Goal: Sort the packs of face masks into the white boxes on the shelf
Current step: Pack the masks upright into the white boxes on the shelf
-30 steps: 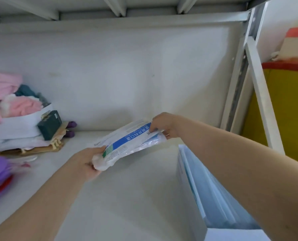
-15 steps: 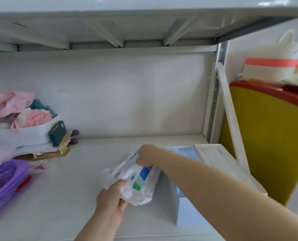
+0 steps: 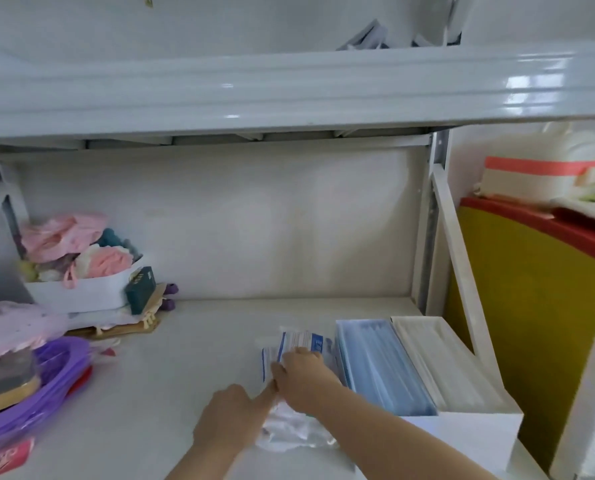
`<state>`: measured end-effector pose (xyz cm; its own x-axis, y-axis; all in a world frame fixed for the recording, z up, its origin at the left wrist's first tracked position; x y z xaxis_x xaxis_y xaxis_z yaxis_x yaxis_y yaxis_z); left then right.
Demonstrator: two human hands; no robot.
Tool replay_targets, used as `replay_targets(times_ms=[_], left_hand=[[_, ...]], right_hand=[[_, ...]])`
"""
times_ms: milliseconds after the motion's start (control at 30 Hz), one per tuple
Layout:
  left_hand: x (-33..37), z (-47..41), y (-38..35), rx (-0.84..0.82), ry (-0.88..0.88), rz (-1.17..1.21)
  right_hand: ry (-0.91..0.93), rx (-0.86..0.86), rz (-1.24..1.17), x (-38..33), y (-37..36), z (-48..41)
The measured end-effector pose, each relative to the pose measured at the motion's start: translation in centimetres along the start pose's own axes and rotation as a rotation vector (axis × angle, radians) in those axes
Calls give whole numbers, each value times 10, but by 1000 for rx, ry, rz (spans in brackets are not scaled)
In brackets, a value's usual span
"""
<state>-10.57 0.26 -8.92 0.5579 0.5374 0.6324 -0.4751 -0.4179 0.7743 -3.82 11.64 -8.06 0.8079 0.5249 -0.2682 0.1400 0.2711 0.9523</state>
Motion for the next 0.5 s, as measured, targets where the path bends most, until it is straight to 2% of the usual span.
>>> replay_targets(times_ms=[67,133,200,300,400,500], left_hand=[[2,-21,0,56,-58,24],[11,-42,0,96,-84,253],[22,-61,-1,65,-82,358],[27,-91,-14,23,-4,407],[31,-98,-29,15,68,396],[34,-92,-33,128,147,276]], right_hand=[[11,111,-115,7,23,7],[27,206,-162,23,52,13],[-26,276,-214,53,79,13],[-320,337,-266,128,101,-1],[-599,363,-219,203,96,-2],[-660,234,-361,228,73,3]])
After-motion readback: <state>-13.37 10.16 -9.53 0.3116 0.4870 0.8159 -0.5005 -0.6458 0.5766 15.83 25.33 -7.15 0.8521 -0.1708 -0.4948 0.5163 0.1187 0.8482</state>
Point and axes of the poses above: each hand's wrist, its own z-axis away from the middle knuckle, its own y-axis out of the back of the hand, x = y × z, the point moved 2 cm from there along -z, towards the middle knuckle, and after that the axes turned 14 degrees about -y, right-handed, at the moved point
